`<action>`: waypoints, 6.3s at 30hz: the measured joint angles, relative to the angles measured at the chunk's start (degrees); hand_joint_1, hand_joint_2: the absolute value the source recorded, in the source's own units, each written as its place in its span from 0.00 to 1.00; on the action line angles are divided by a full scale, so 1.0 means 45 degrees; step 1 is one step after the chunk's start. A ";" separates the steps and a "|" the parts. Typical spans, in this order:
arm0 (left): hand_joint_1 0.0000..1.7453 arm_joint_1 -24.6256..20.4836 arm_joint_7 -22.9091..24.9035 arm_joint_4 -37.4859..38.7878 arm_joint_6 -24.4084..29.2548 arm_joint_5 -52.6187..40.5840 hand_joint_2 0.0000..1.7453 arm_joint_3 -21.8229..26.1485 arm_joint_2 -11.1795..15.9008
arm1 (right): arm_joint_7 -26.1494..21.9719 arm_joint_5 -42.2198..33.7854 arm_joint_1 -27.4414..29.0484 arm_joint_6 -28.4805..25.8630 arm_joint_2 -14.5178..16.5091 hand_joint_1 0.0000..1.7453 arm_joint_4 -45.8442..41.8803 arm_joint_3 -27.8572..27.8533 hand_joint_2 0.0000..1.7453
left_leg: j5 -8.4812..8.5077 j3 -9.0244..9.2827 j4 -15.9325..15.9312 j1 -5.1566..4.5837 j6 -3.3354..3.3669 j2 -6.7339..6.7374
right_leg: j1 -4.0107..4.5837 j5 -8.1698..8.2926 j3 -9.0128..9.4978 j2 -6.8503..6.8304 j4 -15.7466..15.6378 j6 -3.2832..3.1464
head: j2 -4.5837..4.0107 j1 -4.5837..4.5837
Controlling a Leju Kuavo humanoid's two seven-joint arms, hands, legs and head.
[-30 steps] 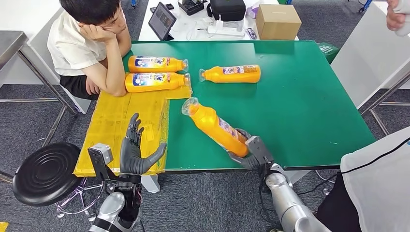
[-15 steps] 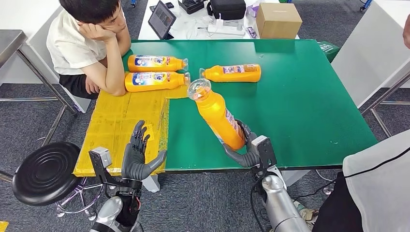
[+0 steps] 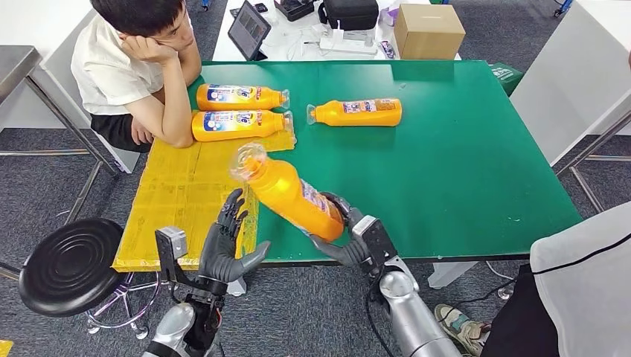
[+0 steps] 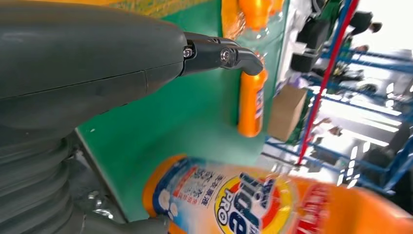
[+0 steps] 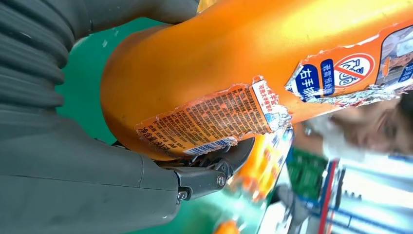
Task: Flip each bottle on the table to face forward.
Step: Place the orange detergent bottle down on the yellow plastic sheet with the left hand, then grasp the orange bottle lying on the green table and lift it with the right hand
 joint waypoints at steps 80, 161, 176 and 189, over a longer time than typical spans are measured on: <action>1.00 -0.0751 -0.0371 -0.0020 -0.3213 0.3853 1.00 -0.0103 -0.0146 | -0.0173 -0.0376 -0.0972 0.0108 0.0618 0.00 0.1123 0.2895 0.00 | 0.0003 -0.0015 0.0001 -0.0002 -0.0001 -0.0005 | -0.0003 0.0000 -0.0017 -0.0003 0.0000 0.0000 | 0.0000 0.0004; 0.00 -0.7797 0.4920 1.1516 0.4696 -1.6804 1.00 -0.1637 -0.0072 | -0.1320 -0.2202 0.1845 -0.5137 0.1501 0.00 -0.4064 0.0368 0.00 | 0.0039 0.0029 -0.0001 0.0005 -0.0010 -0.0012 | 0.0003 0.0015 0.0023 -0.0010 0.0012 0.0009 | 0.0000 0.0000; 0.00 -0.4333 -0.0322 0.5214 0.4834 -1.0006 1.00 0.0027 0.0041 | -0.1320 -0.2805 0.2374 -0.4765 0.1208 0.00 -0.4289 0.0187 0.00 | 0.0035 -0.0015 -0.0001 0.0002 -0.0009 -0.0006 | 0.0000 0.0013 -0.0017 -0.0008 0.0006 0.0011 | 0.0000 0.0001; 0.00 -0.0641 -0.0919 -0.0073 0.3695 -0.1492 1.00 0.0956 -0.0067 | 0.0900 -0.6039 0.3428 -0.1962 0.1338 0.00 -0.5250 -0.0902 0.50 | 0.0030 -0.0041 -0.0001 -0.0001 -0.0008 -0.0013 | -0.0004 0.0010 -0.0039 -0.0013 0.0002 0.0011 | 0.0000 0.0001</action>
